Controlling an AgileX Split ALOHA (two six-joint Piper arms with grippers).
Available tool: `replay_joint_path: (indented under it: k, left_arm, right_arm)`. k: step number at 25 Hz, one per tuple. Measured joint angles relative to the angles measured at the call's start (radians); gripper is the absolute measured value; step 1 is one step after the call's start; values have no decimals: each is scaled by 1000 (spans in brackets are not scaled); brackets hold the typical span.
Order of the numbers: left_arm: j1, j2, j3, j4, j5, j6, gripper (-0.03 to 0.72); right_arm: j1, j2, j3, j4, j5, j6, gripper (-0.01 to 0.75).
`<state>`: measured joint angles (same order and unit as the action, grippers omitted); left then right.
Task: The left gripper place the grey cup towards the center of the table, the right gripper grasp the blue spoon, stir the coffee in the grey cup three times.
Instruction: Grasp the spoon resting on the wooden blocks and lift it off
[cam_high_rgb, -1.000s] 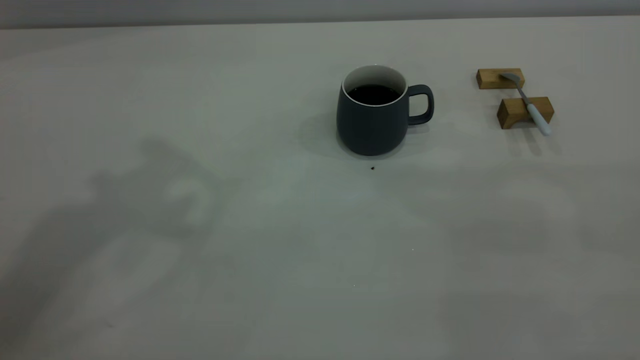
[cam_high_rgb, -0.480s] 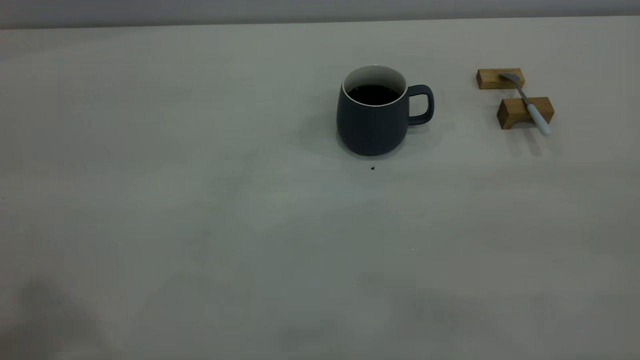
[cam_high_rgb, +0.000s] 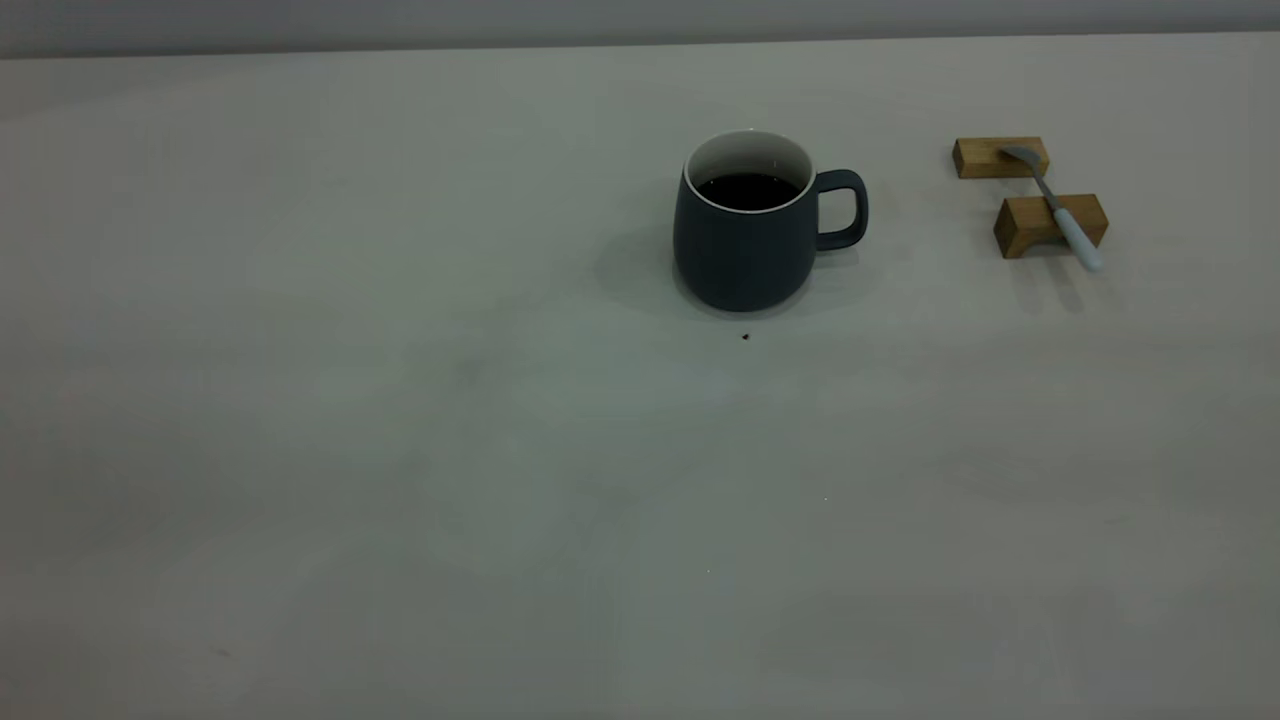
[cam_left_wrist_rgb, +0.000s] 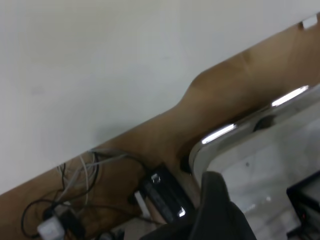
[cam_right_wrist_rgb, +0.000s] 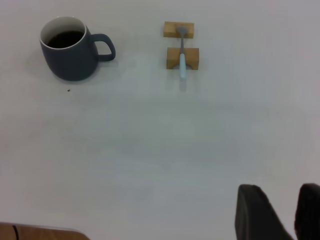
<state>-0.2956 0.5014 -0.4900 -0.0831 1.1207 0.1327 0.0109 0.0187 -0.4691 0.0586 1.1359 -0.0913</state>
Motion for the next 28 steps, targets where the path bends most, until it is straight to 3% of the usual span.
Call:
replay_joint_path:
  k: [11, 21, 28]
  left_arm:
    - [10, -177, 3, -19, -9, -33, 585]
    - [300, -399, 3, -45, -2, -36, 585]
    - [356, -520, 3, -48, 14, -36, 585]
  right_arm:
    - [0, 0, 0, 0, 0, 0, 237]
    - [0, 0, 0, 0, 0, 0, 237]
    - [0, 0, 0, -27, 0, 0, 237]
